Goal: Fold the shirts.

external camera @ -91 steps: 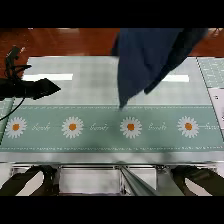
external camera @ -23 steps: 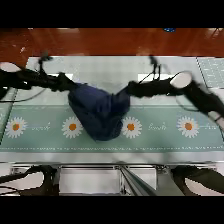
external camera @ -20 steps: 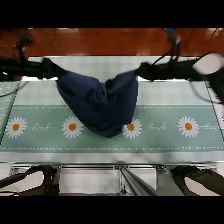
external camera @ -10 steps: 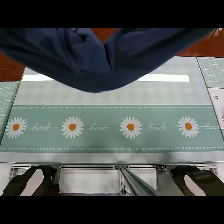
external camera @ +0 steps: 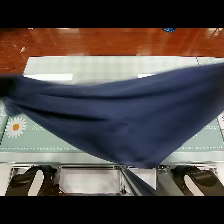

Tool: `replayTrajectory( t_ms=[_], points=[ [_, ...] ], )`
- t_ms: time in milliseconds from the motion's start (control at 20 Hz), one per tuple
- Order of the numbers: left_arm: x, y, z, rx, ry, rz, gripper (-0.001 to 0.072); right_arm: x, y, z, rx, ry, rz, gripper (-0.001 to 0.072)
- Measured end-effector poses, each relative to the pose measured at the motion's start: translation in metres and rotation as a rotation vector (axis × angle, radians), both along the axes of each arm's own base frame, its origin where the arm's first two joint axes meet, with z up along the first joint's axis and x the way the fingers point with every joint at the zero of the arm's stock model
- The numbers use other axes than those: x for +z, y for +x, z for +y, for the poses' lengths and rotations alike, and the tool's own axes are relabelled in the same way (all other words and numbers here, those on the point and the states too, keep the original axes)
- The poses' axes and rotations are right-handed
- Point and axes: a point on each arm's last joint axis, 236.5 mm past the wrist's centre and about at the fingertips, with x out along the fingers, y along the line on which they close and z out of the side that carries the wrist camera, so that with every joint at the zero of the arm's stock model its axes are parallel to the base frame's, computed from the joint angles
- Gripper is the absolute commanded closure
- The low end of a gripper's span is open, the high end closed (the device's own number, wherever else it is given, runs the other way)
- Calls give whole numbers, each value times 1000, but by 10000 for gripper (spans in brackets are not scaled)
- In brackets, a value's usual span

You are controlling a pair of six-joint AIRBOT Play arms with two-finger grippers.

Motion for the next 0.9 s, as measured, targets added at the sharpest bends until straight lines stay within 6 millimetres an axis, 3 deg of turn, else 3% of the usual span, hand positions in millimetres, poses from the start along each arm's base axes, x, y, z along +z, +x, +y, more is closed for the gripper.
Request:
replayTrajectory(
  t_ms=[250,400,600,650,700,750,900],
  points=[
    [-164,-11,-9,9,-101,388,685,-116,59,5,-21,-16,266,687],
    [-235,-10,-8,72,-158,514,684,-175,110,16,-14,-4,373,686],
    [-286,3,-9,121,-223,587,684,-248,170,36,2,47,506,681],
    [-294,8,-9,143,-245,599,638,-264,183,42,5,63,537,554],
    [-302,14,-7,166,-262,614,429,-276,193,46,4,82,559,333],
    [-308,19,-6,186,-278,626,205,-285,203,50,3,94,574,302],
    [-309,40,3,203,-277,624,197,-285,229,49,-16,139,571,302]
  ],
)
